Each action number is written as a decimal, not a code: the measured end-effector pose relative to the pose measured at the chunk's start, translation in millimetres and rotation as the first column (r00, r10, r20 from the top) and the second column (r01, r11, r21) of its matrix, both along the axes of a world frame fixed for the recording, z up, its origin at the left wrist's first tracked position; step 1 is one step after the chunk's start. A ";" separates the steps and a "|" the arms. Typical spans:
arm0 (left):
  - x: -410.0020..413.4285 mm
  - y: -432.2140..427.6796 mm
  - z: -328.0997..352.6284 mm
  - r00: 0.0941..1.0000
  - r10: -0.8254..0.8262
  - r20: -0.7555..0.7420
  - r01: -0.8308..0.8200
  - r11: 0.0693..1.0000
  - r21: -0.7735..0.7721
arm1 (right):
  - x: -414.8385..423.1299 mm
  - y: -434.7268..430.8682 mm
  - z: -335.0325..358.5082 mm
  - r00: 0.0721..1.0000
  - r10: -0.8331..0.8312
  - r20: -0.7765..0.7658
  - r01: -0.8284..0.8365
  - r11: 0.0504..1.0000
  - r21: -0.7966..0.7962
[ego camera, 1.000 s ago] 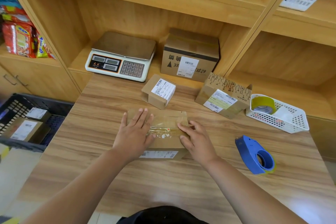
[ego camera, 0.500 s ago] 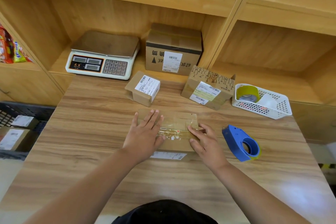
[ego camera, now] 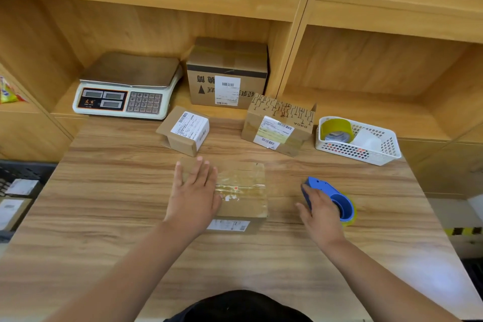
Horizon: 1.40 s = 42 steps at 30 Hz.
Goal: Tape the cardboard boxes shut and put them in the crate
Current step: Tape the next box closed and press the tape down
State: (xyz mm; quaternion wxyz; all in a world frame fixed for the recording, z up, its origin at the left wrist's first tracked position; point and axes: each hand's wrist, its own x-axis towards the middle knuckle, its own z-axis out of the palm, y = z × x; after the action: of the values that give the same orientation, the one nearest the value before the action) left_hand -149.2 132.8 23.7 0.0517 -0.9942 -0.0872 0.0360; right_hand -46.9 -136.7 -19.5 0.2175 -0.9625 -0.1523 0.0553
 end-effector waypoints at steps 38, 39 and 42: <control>52.7 -43.8 43.0 0.966 0.126 0.225 0.022 0.829 -0.558 | 30.4 -7.8 34.7 0.989 -0.089 -0.120 0.109 0.979 0.171; 56.2 -42.7 47.2 0.969 0.115 0.219 0.029 0.824 -0.566 | 28.4 -4.3 41.1 0.993 -0.069 -0.093 0.088 0.973 0.214; 66.5 -38.4 59.8 0.966 0.114 0.230 0.049 0.796 -0.603 | 23.1 6.6 58.3 1.000 -0.021 -0.016 0.025 0.950 0.310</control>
State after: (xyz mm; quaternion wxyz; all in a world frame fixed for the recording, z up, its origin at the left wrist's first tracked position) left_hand -82.7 94.4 83.5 -0.2803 -0.9531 -0.0943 -0.0651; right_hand -23.8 -130.0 38.8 0.3674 -0.9178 -0.1462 0.0344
